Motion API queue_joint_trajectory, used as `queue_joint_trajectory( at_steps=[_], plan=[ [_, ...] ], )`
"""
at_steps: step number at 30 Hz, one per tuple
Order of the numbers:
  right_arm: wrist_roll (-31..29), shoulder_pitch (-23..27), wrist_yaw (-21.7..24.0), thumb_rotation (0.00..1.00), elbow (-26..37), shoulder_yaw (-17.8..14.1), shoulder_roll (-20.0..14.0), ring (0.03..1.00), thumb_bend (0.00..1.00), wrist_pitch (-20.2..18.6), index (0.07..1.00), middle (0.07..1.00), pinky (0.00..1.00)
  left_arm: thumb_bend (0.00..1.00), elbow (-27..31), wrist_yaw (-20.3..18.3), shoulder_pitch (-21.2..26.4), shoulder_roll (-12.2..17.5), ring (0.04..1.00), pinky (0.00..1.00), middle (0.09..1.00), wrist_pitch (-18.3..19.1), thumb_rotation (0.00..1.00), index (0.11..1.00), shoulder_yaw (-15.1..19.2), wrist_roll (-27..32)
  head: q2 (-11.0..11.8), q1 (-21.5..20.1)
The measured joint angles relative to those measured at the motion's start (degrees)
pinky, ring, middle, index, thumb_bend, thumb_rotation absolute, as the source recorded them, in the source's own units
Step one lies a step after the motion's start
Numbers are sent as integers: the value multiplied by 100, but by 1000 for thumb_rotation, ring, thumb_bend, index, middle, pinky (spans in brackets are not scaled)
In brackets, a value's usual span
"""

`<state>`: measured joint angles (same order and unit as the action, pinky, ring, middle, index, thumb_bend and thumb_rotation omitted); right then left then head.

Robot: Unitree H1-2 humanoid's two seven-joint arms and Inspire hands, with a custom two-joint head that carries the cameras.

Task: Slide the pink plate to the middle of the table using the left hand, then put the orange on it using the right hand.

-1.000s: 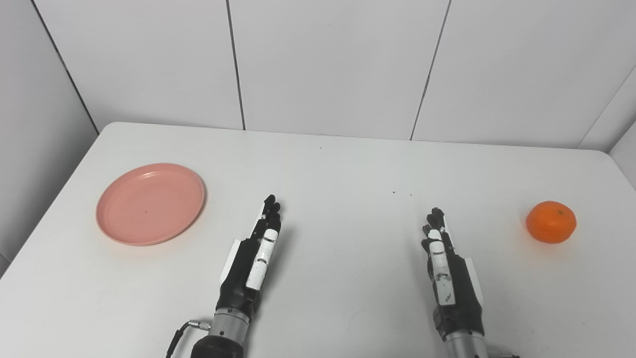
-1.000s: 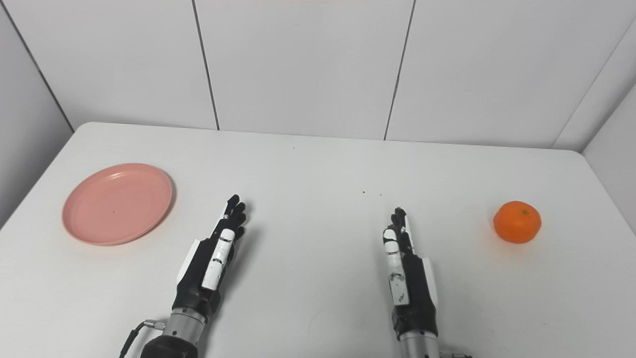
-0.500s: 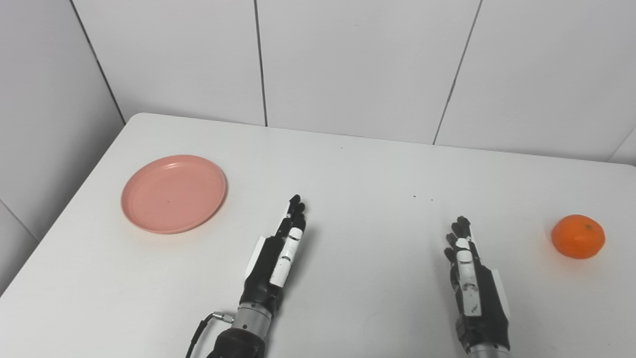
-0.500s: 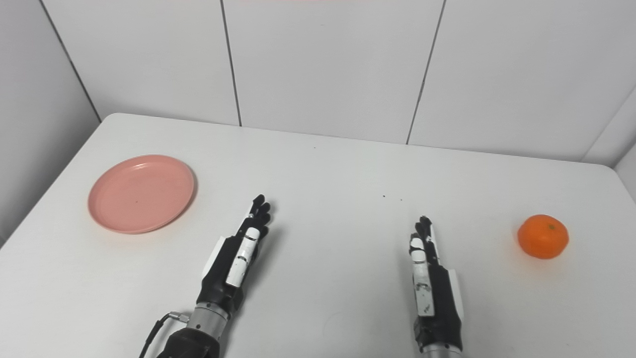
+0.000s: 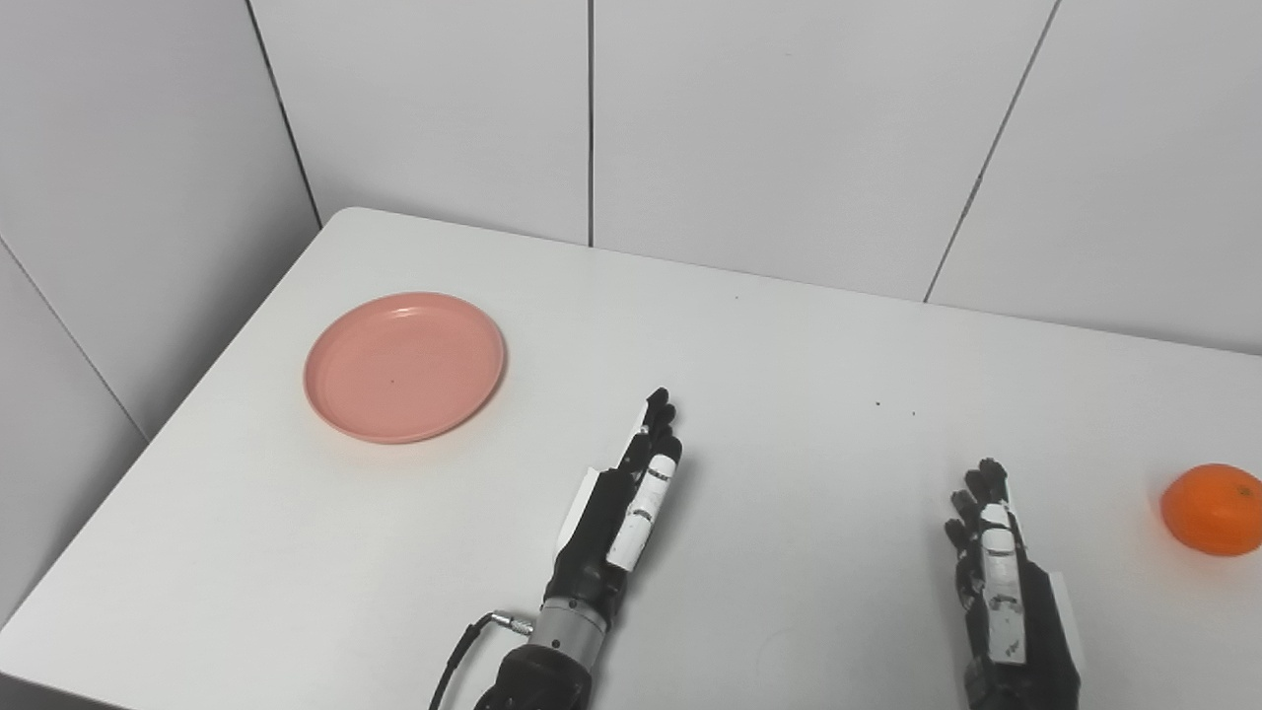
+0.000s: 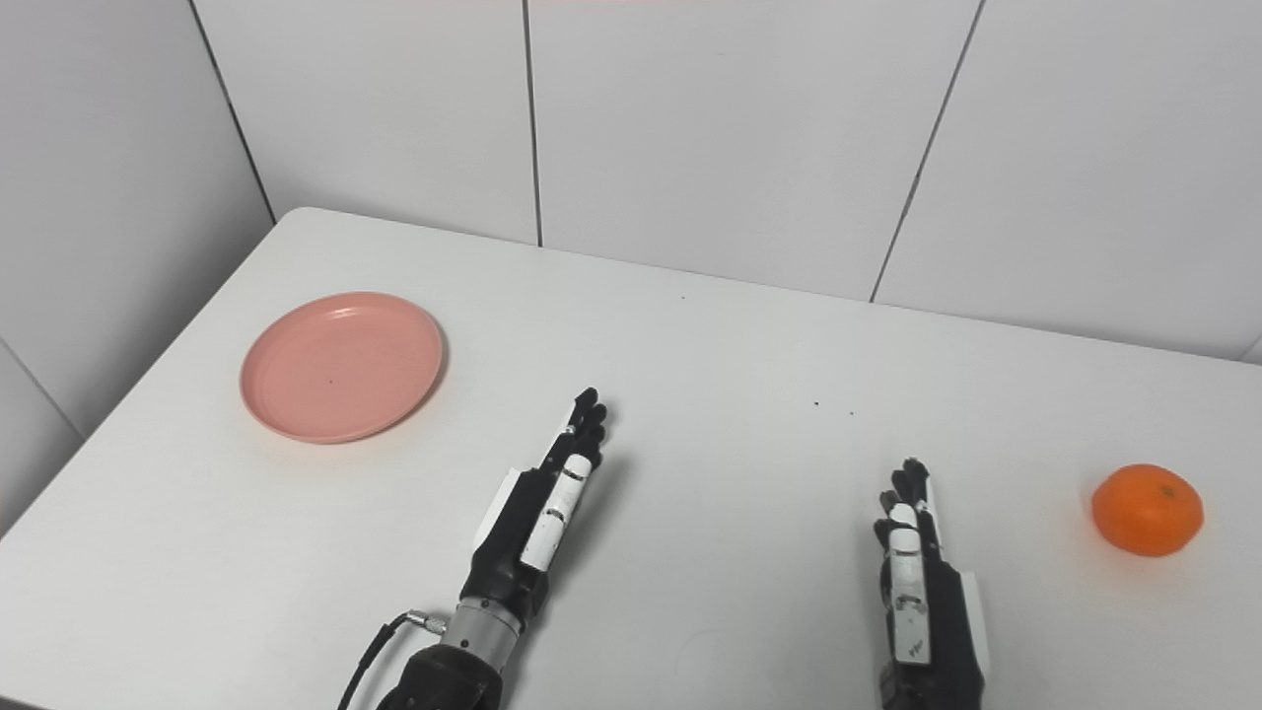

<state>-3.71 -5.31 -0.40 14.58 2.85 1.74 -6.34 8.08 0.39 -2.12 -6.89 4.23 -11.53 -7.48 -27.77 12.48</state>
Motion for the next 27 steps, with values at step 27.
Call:
queue_joint_trajectory(
  at_steps=[27],
  plan=[
    [-16,-1,128,1000,-51,8,-4,1000,183,63,1000,1000,1000,393,100,-158,134,120,987,987,998,-18,1000,992,77,80,123,17]
  ],
)
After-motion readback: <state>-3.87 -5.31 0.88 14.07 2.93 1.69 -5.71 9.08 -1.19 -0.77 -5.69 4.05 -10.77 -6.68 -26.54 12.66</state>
